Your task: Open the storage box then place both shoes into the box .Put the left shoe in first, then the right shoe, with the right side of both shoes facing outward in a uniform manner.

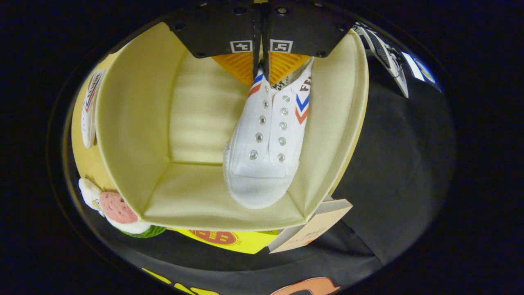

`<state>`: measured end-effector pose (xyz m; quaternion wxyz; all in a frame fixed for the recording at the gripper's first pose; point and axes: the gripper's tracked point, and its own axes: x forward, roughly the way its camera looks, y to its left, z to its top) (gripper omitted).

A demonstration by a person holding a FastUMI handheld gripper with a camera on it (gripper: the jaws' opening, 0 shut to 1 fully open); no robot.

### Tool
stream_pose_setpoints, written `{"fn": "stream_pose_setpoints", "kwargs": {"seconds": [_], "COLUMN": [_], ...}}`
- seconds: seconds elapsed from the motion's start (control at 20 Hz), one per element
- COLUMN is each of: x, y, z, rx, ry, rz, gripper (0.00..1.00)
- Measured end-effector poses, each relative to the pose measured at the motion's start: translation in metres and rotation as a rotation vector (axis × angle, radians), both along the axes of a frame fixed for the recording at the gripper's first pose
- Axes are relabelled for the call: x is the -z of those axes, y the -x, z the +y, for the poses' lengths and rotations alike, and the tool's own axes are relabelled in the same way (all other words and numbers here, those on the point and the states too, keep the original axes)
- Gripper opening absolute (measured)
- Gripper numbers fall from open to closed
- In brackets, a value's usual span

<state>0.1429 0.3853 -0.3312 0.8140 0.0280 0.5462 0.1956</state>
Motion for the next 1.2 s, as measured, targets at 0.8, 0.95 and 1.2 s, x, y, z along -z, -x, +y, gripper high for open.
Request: {"fn": "stream_pose_setpoints", "kwargs": {"seconds": [0.8,0.95,1.2], "x": [-0.067,-0.102,-0.126], "y": [0.015,0.025,0.014], "z": [-0.038,-0.075,-0.174], "rx": [-0.149,-0.142,-0.045], "ry": [0.037,-0.025,-0.061], "rz": [-0.106,-0.142,-0.194], "gripper": [0.87,0.92,0.95]}}
